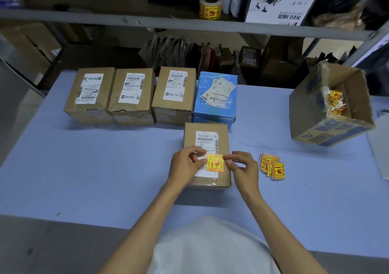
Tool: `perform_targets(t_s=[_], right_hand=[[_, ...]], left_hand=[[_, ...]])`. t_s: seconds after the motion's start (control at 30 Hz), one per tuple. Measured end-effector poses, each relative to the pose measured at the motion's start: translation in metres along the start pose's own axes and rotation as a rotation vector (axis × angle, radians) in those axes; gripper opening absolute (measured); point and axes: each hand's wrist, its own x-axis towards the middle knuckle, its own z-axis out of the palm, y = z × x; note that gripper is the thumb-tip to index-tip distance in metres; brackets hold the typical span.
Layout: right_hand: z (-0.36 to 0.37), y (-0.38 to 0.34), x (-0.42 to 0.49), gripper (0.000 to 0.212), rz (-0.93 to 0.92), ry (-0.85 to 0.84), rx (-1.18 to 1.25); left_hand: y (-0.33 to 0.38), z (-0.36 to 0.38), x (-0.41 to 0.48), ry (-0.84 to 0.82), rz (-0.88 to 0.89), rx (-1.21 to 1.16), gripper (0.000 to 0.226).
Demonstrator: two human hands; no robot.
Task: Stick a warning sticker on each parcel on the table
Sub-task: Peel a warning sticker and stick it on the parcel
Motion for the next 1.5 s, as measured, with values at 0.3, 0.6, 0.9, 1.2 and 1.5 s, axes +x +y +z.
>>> perform_targets(t_s=[0.3,0.6,0.9,1.2,1.5], right_hand=[[0.000,0.003,0.000,0.023,-0.021,-0.145,-0.043],[0.010,-0.005,-0.007,0.015,-0.056,-0.067,-0.121],[0.023,-0.016,-0.003,0.037,0.051,0.091,-0.298],[0.020,-0.067,0.005,0.020,-0.308,0.043,-0.264],[0.027,-0.116,0.023,0.014,-0.740,-0.003,-0.325]], left_hand=[[-0.001,0.000,-0.001,-0.097,0.141,0.228,0.039],[-0.004,0.001,-0.003,-0.057,0.145,0.161,0.011],[0.002,-0.005,0.003,0.127,-0.095,-0.188,0.022],[0.051,-0.027,0.018,-0.086,-0.288,-0.997,0.028],[0.089,-0.036,0.025,0.003,-0.115,-0.949,0.010]])
